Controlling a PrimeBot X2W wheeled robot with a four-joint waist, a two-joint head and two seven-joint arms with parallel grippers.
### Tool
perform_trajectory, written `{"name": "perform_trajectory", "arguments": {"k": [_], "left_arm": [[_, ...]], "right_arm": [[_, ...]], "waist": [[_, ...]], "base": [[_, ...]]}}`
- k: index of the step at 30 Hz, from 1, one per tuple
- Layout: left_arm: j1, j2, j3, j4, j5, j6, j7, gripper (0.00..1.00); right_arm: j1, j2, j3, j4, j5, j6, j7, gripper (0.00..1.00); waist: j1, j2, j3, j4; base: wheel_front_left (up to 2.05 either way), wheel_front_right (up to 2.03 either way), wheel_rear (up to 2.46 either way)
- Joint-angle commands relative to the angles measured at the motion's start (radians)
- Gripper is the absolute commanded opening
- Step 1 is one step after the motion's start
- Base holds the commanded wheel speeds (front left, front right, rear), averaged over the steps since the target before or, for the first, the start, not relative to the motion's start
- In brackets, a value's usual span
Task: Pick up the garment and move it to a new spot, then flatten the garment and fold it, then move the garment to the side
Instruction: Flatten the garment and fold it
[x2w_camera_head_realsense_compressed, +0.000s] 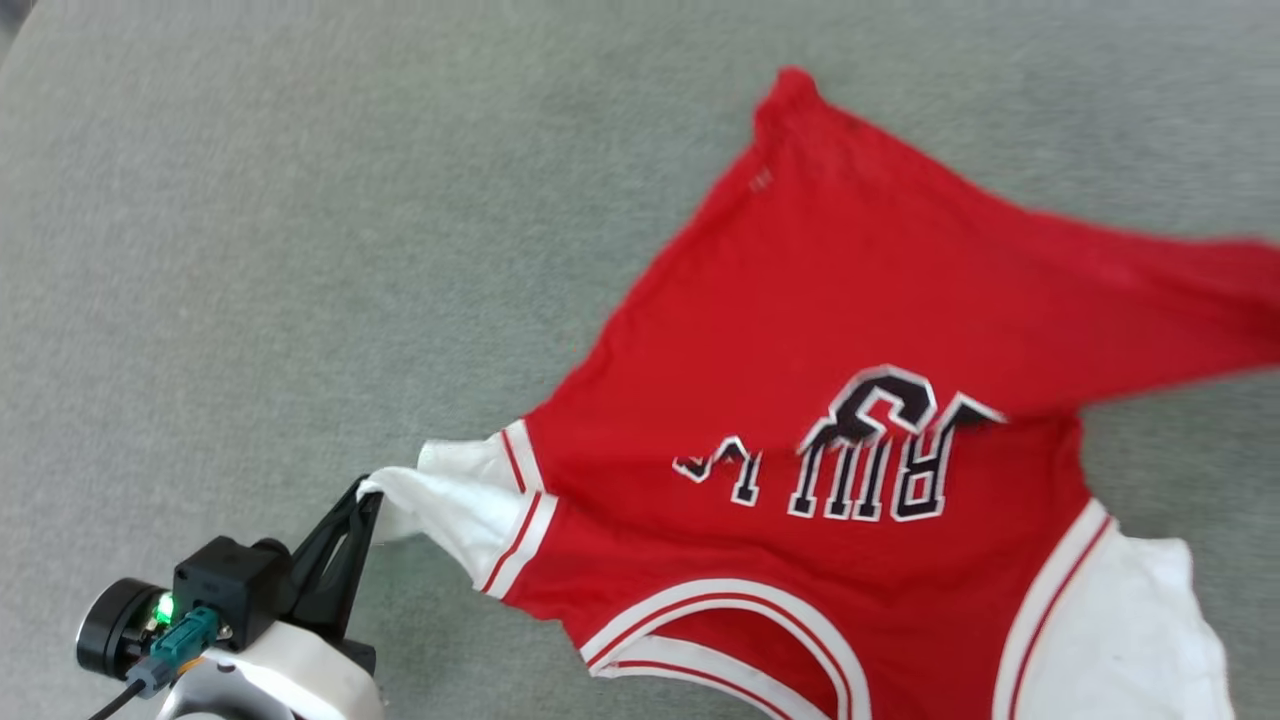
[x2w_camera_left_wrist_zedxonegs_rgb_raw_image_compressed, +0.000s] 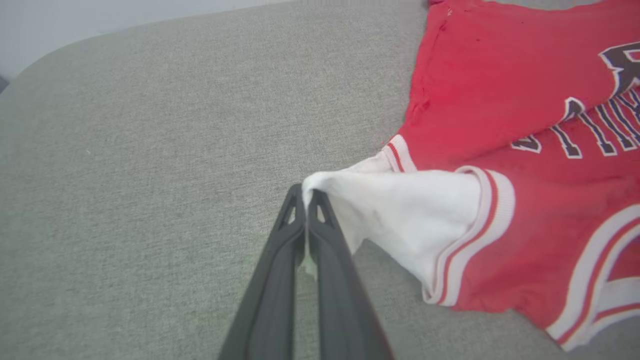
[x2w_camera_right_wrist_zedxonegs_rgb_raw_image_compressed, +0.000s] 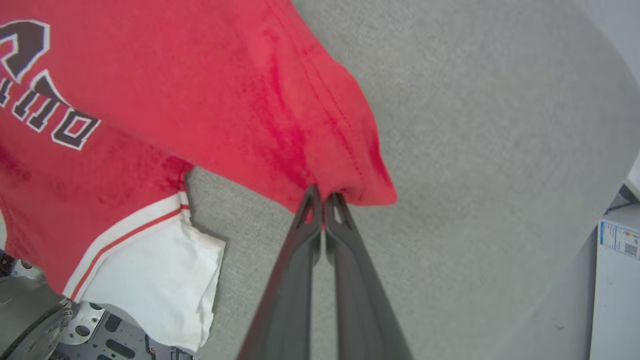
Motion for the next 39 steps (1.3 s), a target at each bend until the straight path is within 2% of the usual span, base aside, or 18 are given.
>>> {"name": "perform_trajectory", "arguments": {"k": [1, 5, 8, 13, 17, 18, 19, 25, 30, 33, 38, 39], "left_arm": [[0.013, 0.009, 0.007, -0.003, -0.004, 0.004, 0.003, 0.0], [0.035, 0.015, 0.016, -0.011, -0.008, 0.009, 0.003, 0.0], [0.049, 0.023, 0.016, -0.015, -0.008, 0.012, 0.003, 0.0], [0.058, 0.025, 0.014, -0.016, -0.012, 0.011, 0.003, 0.0], [0.058, 0.03, 0.012, -0.014, -0.013, 0.013, 0.005, 0.0], [0.057, 0.03, 0.011, -0.014, -0.013, 0.013, 0.006, 0.0], [0.057, 0.03, 0.01, -0.015, -0.013, 0.014, 0.008, 0.0], [0.045, 0.028, 0.004, -0.02, -0.007, 0.011, 0.017, 0.0], [0.023, 0.016, -0.005, -0.024, 0.006, 0.0, 0.024, 0.0], [0.001, 0.006, -0.011, -0.024, 0.018, -0.008, 0.03, 0.0], [-0.04, -0.013, -0.02, -0.021, 0.04, -0.025, 0.038, 0.0], [-0.04, -0.013, -0.02, -0.021, 0.04, -0.025, 0.038, 0.0]], "right_arm": [[0.064, -0.016, -0.021, -0.007, 0.018, -0.001, -0.028, 0.0], [0.325, -0.049, -0.091, -0.001, 0.056, -0.001, -0.129, 0.0], [0.533, -0.03, -0.121, 0.026, 0.074, -0.001, -0.184, 0.0], [0.792, 0.049, -0.148, 0.051, 0.091, -0.001, -0.268, 0.0], [0.867, 0.108, -0.172, 0.044, 0.074, -0.001, -0.316, 0.0], [0.865, 0.115, -0.185, 0.035, 0.067, -0.001, -0.328, 0.44], [0.857, 0.12, -0.203, 0.028, 0.059, -0.001, -0.343, 1.0], [0.78, 0.096, -0.328, -0.042, 0.034, -0.001, -0.363, 1.0], [0.645, 0.039, -0.404, -0.14, 0.022, -0.001, -0.32, 1.0], [0.53, 0.014, -0.394, -0.181, 0.013, -0.001, -0.267, 1.0], [0.306, 0.015, -0.277, -0.179, -0.024, -0.001, -0.138, 1.0], [0.306, 0.015, -0.277, -0.179, -0.024, -0.001, -0.138, 1.0]], "waist": [[0.0, 0.0, -0.036, -0.034], [0.0, 0.0, -0.052, -0.055], [0.0, 0.0, -0.058, -0.069], [0.0, 0.0, -0.062, -0.078], [0.0, 0.0, -0.065, -0.086], [0.0, 0.0, -0.066, -0.088], [0.0, 0.0, -0.069, -0.091], [0.0, 0.0, -0.076, -0.091], [0.0, 0.0, -0.058, -0.074], [0.0, 0.0, -0.036, -0.056], [0.0, 0.0, 0.012, -0.018], [0.0, 0.0, 0.012, -0.018]], "base": [[0.0, 0.0, 0.0], [0.0, 0.0, 0.0], [0.0, 0.0, 0.0], [0.0, 0.0, 0.0], [0.0, 0.0, 0.0], [0.0, 0.0, 0.0], [0.0, 0.0, 0.0], [0.0, 0.0, 0.0], [0.0, 0.0, 0.0], [0.0, 0.0, 0.0], [0.0, 0.0, 0.0], [0.0, 0.0, 0.0]]}}
